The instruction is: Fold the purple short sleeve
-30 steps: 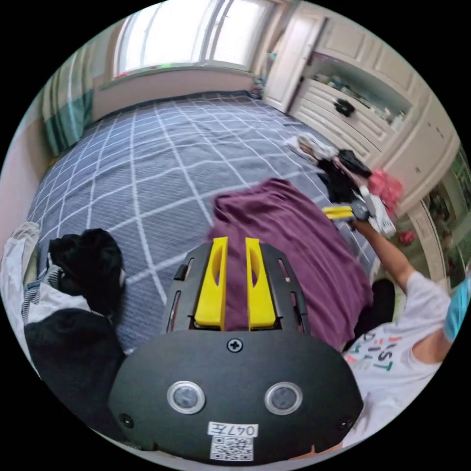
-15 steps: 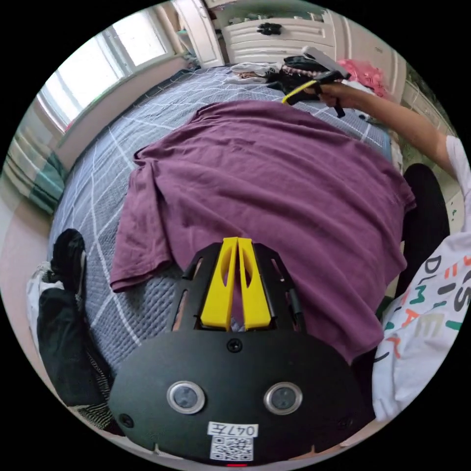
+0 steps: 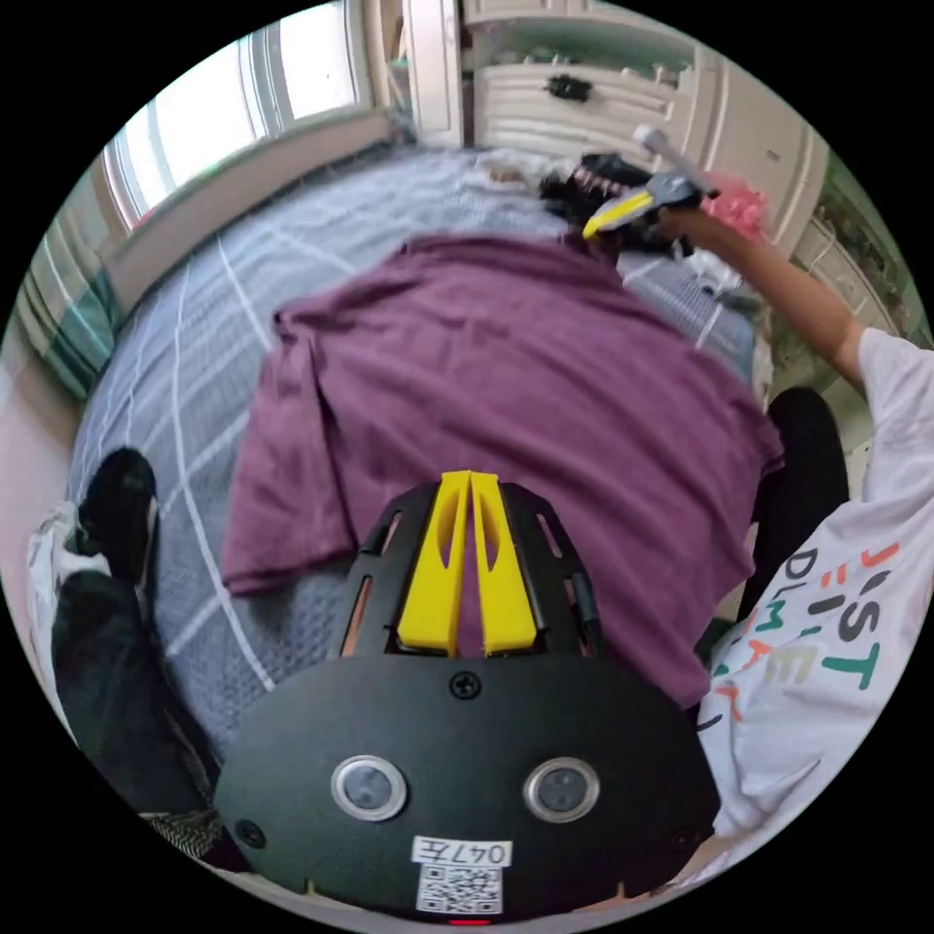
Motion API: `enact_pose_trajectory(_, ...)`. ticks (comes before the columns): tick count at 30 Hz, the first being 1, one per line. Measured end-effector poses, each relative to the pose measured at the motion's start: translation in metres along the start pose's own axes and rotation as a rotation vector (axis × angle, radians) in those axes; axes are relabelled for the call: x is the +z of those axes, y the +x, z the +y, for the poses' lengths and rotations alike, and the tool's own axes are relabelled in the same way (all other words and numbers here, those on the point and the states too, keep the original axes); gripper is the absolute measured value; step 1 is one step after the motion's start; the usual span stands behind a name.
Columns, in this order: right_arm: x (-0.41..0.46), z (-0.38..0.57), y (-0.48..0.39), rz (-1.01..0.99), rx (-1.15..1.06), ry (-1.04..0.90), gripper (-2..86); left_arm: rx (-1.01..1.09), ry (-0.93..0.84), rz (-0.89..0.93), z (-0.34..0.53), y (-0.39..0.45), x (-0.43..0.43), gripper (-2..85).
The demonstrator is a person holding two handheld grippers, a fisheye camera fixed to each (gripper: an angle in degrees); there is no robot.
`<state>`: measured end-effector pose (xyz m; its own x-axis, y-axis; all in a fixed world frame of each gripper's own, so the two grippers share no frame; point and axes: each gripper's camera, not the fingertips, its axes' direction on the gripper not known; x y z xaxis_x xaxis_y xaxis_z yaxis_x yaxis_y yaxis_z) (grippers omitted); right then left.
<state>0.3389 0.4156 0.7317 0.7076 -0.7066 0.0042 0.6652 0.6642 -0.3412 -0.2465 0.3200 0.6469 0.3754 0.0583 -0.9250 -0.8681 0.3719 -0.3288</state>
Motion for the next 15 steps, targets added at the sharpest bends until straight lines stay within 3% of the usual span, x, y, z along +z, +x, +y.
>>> enact_pose_trajectory(4,-0.011,0.008,0.045,0.060,0.061,-0.038,-0.2,0.157,0.167,0.092,-0.108,0.014,-0.021,-0.9)
enact_pose_trajectory(9,-0.005,0.015,0.071,0.078,0.113,-0.060,-0.1,0.247,-0.073,0.043,-0.309,0.030,0.096,0.2)
enact_pose_trajectory(15,0.015,0.029,0.062,0.063,0.018,-0.073,1.1,0.277,-0.272,-0.025,-0.391,0.042,0.196,9.1)
